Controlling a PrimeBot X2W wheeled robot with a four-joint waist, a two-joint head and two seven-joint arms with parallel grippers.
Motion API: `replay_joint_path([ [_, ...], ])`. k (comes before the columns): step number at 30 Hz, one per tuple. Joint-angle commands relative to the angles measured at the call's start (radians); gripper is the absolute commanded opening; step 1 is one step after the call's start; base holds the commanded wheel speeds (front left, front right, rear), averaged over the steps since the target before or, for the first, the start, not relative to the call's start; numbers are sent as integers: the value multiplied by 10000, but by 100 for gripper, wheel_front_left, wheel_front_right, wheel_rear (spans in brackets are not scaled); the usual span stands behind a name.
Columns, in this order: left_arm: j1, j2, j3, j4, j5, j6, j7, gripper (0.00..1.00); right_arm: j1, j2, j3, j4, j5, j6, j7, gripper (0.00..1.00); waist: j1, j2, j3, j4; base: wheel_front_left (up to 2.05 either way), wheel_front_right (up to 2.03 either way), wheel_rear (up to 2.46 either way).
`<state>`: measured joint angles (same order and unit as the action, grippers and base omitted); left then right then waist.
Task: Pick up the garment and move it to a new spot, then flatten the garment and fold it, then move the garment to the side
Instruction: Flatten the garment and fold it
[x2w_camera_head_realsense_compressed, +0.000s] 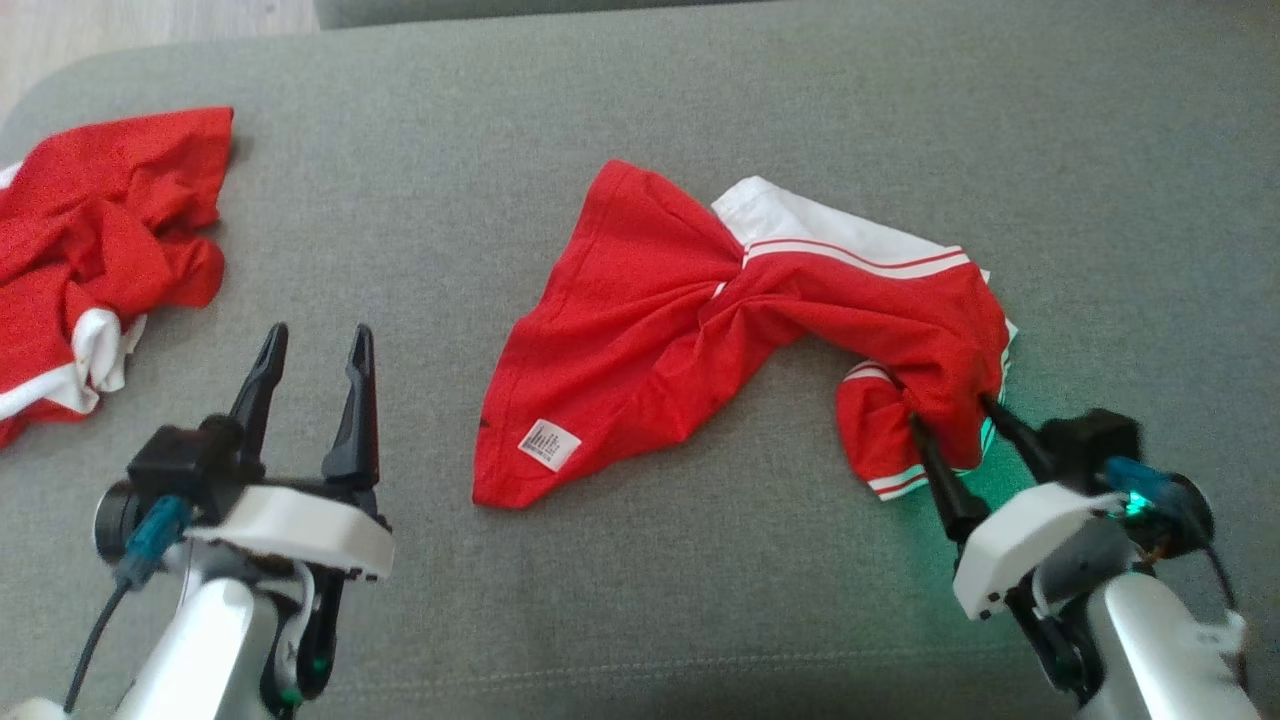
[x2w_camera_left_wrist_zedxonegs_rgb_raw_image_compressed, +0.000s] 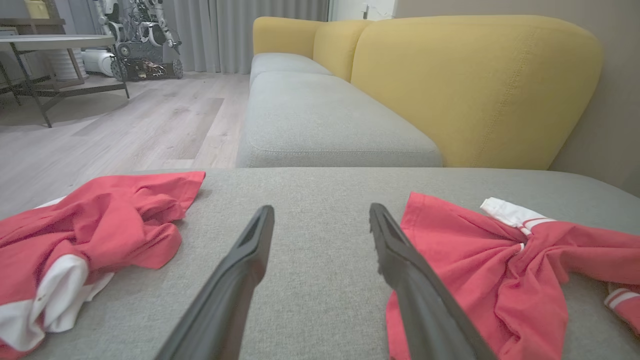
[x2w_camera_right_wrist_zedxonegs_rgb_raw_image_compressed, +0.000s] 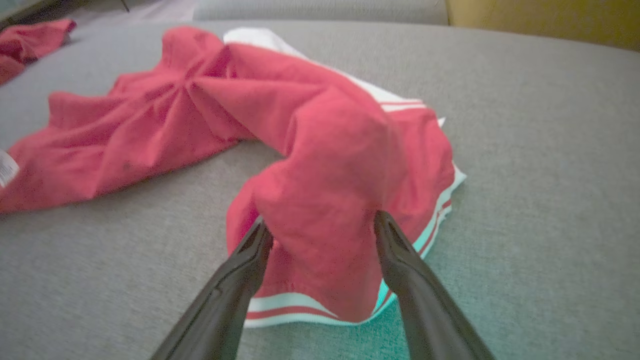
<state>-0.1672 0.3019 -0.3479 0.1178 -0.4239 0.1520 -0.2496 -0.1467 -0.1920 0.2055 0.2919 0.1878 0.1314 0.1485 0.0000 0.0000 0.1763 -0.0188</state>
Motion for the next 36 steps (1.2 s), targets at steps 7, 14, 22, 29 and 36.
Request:
replay_joint_path([
  [7,156,374,449,-300,18,195,-98,100,551,603,-886,-2191,86,-7,-681,100,0,0,-519,-5,0,0,0],
  [14,514,422,326,-324,21,282,-8,100,737,893,-1339,-3202,-115,-7,-852,100,0,0,-1011,11,0,0,0],
  [22,726,506,229,-474,-13,320,129,100,985,1011,-1349,-3541,-79,-7,-669,100,0,0,-1169,45,0,0,0],
  [29,743,546,202,-536,-44,361,156,100,1048,1062,-1358,-3559,-60,-7,-566,100,0,0,-1162,70,0,0,0],
  [36,655,550,137,-576,-55,375,158,100,933,1032,-1450,-3401,53,-7,-522,100,0,0,-1059,195,0,0,0],
])
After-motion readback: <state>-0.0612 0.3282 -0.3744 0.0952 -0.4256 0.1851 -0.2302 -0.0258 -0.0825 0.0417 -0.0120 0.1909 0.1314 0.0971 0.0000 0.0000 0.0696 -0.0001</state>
